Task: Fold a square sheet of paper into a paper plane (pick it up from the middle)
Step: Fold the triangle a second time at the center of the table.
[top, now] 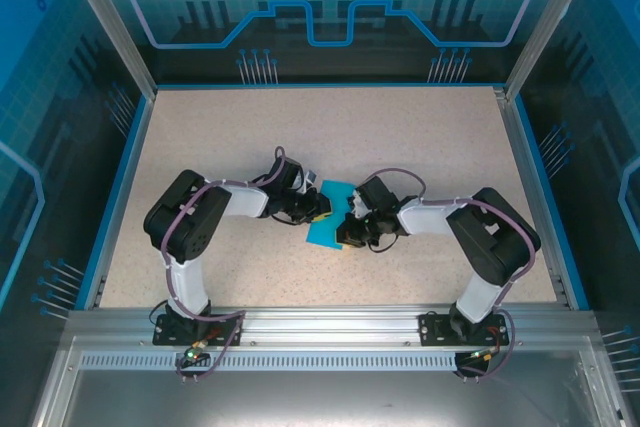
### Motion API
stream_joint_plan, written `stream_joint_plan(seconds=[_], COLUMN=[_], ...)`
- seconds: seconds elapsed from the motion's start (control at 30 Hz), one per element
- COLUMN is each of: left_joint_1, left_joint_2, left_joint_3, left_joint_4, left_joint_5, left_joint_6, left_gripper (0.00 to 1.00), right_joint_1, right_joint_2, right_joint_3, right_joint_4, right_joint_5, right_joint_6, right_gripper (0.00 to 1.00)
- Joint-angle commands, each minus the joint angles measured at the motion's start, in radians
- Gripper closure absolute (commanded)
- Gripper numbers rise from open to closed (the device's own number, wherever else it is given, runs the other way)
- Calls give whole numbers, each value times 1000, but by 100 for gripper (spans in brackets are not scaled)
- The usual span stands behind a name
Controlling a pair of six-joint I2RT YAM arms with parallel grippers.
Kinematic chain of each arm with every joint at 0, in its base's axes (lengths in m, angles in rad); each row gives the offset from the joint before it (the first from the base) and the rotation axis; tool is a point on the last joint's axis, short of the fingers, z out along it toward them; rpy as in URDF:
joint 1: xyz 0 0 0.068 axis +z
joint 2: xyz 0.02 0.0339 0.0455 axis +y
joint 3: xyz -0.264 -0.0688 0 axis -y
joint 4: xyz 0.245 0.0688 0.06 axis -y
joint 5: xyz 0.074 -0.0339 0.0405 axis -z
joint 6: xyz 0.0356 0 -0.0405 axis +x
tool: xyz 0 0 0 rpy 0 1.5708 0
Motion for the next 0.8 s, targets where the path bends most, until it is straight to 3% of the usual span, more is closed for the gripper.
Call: stream_joint_plan(seconds=[0.0, 0.47, 0.67, 0.77], left_joint_1=[3, 3, 3, 3], left_joint_2=[37, 38, 41, 46], left_joint_3=[-27, -35, -33, -33], left_joint_4=[-25, 4, 8, 8], left_joint_5=[-66, -44, -44, -41], left_joint_6=[36, 8, 1, 1], left_gripper=[80, 80, 80, 80], right_joint_1=[4, 48, 54, 44], right_joint_2=[-41, 100, 157, 172], right_joint_3=[23, 207, 182, 143], right_joint_4=[-91, -31, -27, 8], right_joint_5=[11, 16, 102, 65], right_joint_6=[-18, 43, 62, 71], right_gripper=[93, 94, 94, 95])
